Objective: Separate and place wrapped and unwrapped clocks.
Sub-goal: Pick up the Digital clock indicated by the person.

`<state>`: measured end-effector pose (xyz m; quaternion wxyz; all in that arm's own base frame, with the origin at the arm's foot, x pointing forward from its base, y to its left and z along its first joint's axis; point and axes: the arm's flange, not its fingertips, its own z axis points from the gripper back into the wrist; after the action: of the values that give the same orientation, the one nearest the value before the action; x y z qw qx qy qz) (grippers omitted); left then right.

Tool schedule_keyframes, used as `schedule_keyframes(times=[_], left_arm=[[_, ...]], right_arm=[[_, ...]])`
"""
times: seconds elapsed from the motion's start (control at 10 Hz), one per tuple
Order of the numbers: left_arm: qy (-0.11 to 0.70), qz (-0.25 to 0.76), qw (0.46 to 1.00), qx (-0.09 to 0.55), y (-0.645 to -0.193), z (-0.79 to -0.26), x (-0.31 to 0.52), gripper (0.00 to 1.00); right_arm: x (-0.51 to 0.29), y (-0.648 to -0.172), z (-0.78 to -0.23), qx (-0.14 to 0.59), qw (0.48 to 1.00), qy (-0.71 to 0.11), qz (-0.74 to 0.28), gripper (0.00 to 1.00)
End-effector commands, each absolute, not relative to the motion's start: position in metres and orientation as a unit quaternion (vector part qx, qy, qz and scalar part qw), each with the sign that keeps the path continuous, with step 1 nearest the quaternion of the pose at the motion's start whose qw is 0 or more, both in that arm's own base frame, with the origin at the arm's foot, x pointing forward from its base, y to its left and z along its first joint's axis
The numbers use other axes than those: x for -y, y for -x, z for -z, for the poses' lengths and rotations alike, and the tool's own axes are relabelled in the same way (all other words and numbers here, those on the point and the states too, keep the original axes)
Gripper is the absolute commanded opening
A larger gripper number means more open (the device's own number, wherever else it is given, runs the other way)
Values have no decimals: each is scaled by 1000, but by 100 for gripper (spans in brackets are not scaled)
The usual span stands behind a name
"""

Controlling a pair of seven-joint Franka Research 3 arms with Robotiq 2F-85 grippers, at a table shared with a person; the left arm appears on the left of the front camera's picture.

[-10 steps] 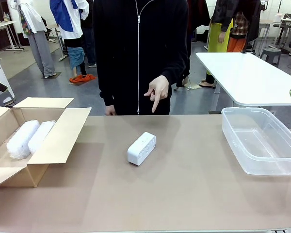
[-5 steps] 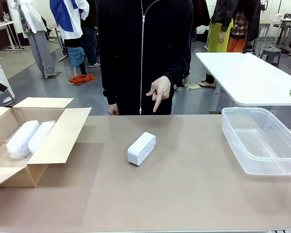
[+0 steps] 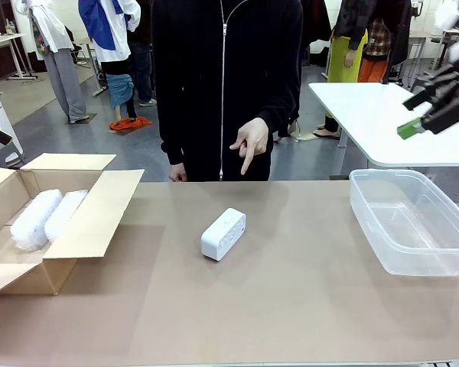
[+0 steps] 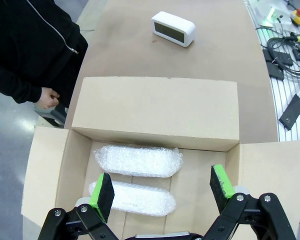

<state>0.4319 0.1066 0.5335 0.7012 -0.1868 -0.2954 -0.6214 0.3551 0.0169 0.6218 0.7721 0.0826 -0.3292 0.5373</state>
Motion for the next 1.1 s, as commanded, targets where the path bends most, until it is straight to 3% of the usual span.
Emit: schedule_keyframes(times=[0.0,0.4,0.6,1.0], left_arm=[[189,623,697,300,-432,-534,-107,100],[189,623,697,300,-432,-534,-107,100],[189,623,697,300,-432,-534,-107,100],[189,623,697,300,-432,-534,-107,100]], right_arm=[[-30,-385,-653,261,763,-56,-588,100],[-115,-439,-655,131,688,-35,-713,100],[-163,-457,-637,119,632,-35,-765,100],[-240,-467,-568,134,579,-36,-803,100]])
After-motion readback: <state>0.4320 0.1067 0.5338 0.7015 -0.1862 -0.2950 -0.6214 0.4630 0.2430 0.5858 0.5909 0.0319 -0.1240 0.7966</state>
